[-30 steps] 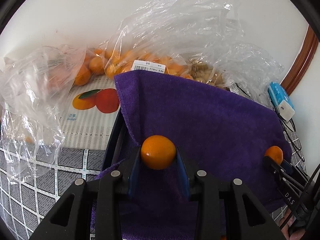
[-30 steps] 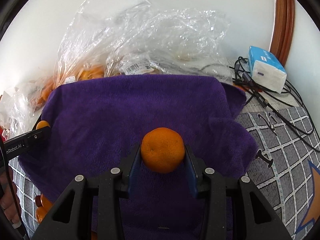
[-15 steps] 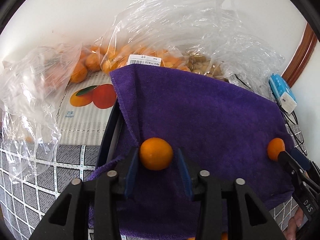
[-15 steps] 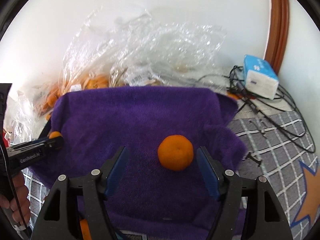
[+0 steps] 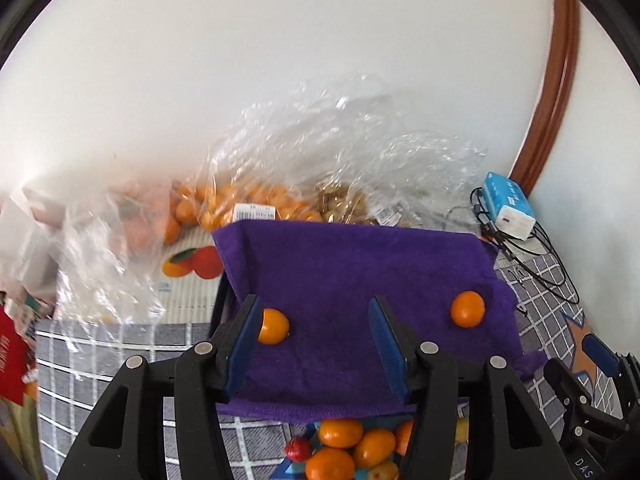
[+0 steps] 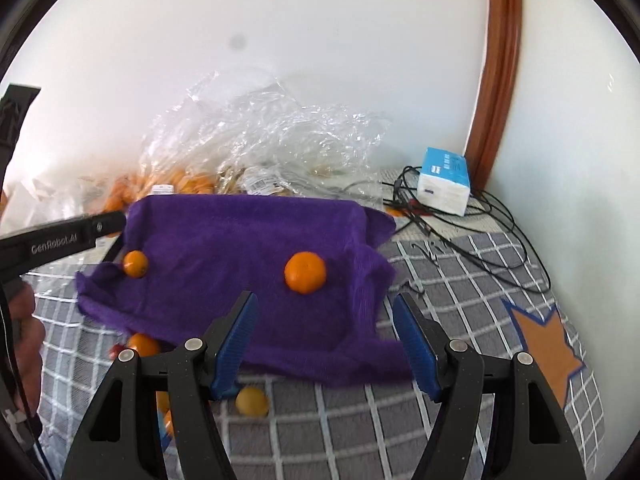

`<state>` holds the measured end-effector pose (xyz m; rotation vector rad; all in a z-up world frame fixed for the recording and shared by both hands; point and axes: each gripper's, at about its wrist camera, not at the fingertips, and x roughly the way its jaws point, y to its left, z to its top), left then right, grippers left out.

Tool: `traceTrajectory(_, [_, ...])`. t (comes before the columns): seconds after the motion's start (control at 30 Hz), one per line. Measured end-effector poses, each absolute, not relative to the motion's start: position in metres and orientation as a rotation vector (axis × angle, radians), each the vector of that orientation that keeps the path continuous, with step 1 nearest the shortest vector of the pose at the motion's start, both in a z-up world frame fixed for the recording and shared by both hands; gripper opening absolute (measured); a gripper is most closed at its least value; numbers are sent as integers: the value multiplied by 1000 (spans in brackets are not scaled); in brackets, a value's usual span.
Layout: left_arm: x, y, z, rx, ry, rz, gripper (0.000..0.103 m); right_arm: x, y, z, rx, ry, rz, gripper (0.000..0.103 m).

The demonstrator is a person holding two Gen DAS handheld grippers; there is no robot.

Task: Organize fruits
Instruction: 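Open the left gripper over the towel, then withdraw both tools, then grasp the yellow-green fruit with the right gripper while the left gripper grasps an orange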

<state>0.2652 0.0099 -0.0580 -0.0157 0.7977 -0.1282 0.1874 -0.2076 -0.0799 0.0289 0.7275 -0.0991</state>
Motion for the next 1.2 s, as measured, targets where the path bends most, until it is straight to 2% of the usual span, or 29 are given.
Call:
traceTrajectory(0.23, [218, 31, -50, -47, 773, -97, 53, 151, -206, -74, 11, 730, -79, 70])
traceTrajectory(0.63, [150, 90, -112, -116, 863, 54, 65, 132, -194, -118, 44, 793, 17, 70])
traceTrajectory(0.9, [124, 116, -159, -137, 908, 141, 66, 131, -176, -142, 34, 814, 57, 70])
traceTrajectory(1.2, [117, 120, -174, -140, 910, 110, 66, 136, -156, -153, 21, 811, 109, 62])
